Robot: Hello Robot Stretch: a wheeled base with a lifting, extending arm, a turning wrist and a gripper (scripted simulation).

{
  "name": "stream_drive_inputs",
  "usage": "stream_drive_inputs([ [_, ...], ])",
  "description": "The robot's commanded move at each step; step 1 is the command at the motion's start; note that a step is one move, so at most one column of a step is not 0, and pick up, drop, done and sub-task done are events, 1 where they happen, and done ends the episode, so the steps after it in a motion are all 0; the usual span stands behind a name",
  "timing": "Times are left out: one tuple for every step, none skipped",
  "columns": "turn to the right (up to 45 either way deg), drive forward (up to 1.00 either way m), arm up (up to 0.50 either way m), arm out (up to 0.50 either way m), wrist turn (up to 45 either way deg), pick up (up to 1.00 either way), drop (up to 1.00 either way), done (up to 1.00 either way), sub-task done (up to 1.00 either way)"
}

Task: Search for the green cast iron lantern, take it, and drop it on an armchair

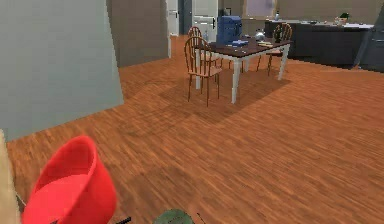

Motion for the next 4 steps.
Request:
stream_drive_inputs([
  [-6.0,0.00,0.00,0.00,0.0,0.00,0.00,0.00,0.00],
  [0.0,0.20,0.00,0.00,0.0,0.00,0.00,0.00,0.00],
  [18.0,0.00,0.00,0.00,0.0,0.00,0.00,0.00,0.00],
  [0.0,0.90,0.00,0.00,0.0,0.00,0.00,0.00,0.00],
])
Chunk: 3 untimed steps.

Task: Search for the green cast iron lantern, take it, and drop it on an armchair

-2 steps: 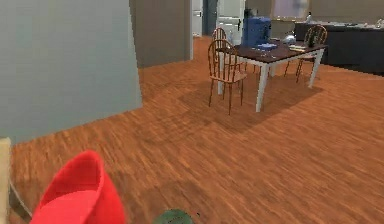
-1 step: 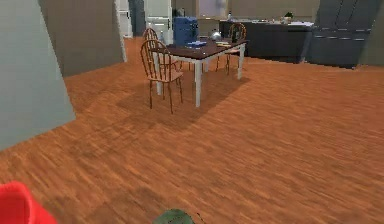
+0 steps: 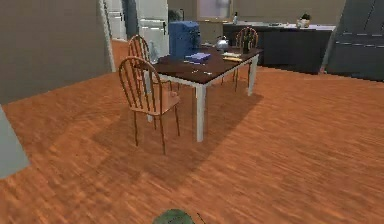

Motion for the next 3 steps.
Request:
stream_drive_inputs([
  [-45.0,0.00,0.00,0.00,0.0,0.00,0.00,0.00,0.00],
  [-6.0,0.00,0.00,0.00,0.0,0.00,0.00,0.00,0.00],
  [0.0,0.15,0.00,0.00,0.0,0.00,0.00,0.00,0.00],
])
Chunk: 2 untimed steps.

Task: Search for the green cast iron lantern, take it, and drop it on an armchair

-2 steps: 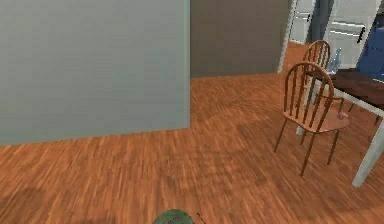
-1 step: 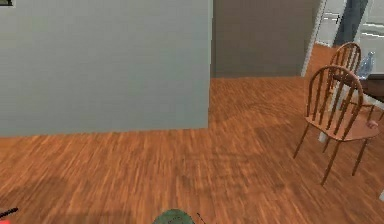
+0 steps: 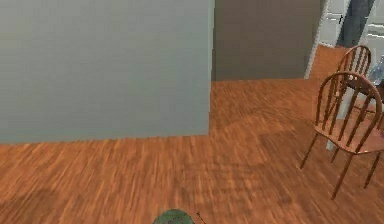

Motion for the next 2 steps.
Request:
stream_drive_inputs([
  [15.0,0.00,0.00,0.00,0.0,0.00,0.00,0.00,0.00],
  [3.0,0.00,0.00,0.00,0.0,0.00,0.00,0.00,0.00],
])
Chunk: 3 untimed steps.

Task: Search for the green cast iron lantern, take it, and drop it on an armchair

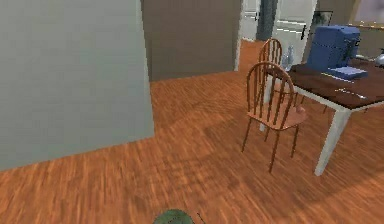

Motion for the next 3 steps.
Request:
stream_drive_inputs([
  [0.0,1.00,0.00,0.00,0.0,0.00,0.00,0.00,0.00],
  [0.0,0.75,0.00,0.00,0.0,0.00,0.00,0.00,0.00],
  [24.0,0.00,0.00,0.00,0.0,0.00,0.00,0.00,0.00],
])
